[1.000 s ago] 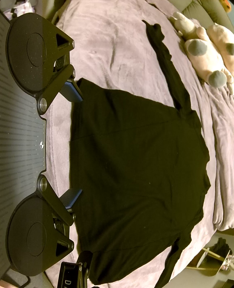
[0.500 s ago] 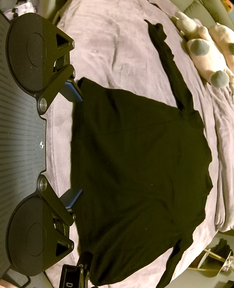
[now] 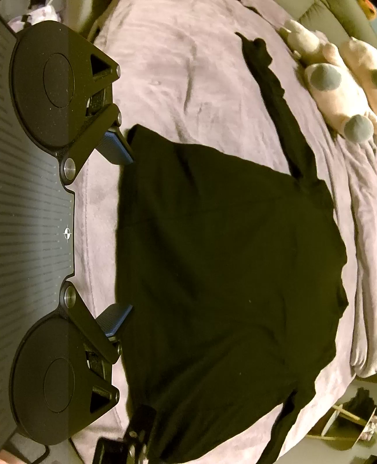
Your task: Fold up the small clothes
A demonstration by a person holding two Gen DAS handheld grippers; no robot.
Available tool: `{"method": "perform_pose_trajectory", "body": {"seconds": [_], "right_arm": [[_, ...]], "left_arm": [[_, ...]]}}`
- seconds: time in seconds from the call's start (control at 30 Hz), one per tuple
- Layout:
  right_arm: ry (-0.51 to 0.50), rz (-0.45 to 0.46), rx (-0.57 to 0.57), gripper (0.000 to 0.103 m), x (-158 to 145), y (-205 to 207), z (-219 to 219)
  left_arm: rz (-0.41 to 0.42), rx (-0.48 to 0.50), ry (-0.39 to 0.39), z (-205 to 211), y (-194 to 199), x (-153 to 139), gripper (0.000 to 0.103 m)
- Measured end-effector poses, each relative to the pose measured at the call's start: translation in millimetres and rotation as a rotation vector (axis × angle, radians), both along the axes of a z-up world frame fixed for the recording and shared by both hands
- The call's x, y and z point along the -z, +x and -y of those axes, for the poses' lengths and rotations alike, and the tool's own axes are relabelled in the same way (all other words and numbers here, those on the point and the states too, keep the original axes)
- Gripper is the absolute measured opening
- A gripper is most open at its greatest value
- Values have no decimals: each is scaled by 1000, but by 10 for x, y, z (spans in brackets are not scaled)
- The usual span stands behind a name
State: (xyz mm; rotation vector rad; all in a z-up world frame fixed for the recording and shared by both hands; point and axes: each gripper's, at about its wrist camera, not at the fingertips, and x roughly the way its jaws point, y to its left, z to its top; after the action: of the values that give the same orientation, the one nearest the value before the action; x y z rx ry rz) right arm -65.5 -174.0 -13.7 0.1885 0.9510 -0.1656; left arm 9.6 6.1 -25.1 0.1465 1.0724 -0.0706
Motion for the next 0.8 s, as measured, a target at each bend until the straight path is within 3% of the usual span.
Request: {"method": "perform_pose_trajectory", "body": {"seconds": [0.13,0.27,0.37,0.43,0.6,0.7,0.8], "right_arm": [[42,96,-45,99,32,-72,87],[101,90,-69,99,97,-49,261],[144,58,15,99,121,47,553],[168,100,58,98,119,87,805],[177,260,259,77,33,202,1747],[291,335,438,47,84,275,2608],[418,402,611,39,208,274,3350]], "left_arm": [[10,-14,-13,-22,37,30,103],[32,-41,-2,-34,140,62,103],[54,-69,6,-41,262,96,103],[76,-90,22,-36,358,133,103],[127,-148,26,-34,565,219,103],[129,-187,18,-32,663,293,103],[109,-214,9,-20,747,388,103]]}}
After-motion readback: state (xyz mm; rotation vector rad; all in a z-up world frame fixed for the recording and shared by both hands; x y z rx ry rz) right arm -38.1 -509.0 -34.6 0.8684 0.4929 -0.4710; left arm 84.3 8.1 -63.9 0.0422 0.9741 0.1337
